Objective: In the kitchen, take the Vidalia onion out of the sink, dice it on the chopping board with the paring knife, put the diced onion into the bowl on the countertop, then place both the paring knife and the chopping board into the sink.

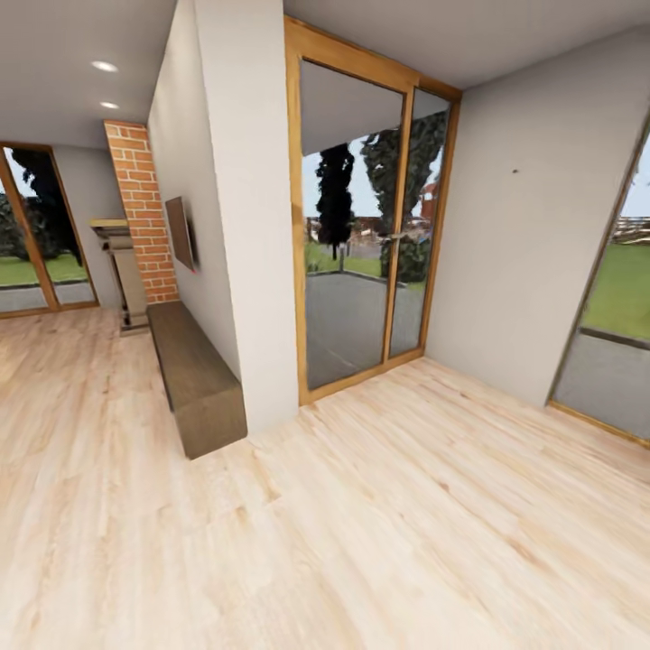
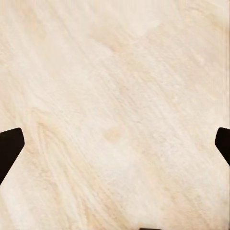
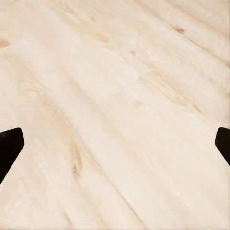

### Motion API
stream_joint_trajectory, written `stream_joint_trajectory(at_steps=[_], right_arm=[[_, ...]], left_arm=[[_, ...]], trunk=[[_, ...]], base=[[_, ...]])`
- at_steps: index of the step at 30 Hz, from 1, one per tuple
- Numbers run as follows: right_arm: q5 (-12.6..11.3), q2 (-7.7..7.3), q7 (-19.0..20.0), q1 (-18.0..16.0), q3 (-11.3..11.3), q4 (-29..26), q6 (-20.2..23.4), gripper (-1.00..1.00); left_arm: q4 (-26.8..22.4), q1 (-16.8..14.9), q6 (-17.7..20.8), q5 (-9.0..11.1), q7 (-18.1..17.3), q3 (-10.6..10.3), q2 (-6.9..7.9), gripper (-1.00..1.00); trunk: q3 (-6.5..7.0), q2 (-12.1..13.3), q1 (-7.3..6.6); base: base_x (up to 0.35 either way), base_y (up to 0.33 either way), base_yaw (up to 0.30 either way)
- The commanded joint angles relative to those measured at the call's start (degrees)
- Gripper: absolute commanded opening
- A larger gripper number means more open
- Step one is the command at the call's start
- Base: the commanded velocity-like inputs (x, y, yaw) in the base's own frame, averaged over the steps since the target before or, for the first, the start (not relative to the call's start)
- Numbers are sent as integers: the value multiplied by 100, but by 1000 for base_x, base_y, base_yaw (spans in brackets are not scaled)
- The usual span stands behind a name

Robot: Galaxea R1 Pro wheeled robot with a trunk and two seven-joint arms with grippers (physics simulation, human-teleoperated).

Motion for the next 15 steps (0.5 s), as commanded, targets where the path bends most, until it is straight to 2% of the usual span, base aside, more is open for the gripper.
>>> stream_joint_trajectory(at_steps=[1,15], right_arm=[[-3,2,-9,-1,-1,17,-12,100],[-3,2,-12,-1,-2,48,-108,100]], left_arm=[[-5,2,-11,5,2,5,1,100],[162,2,-17,-2,-3,5,-16,100]], trunk=[[-4,-2,0],[-4,-2,0]], base=[[0,-265,-280],[0,-312,-281]])
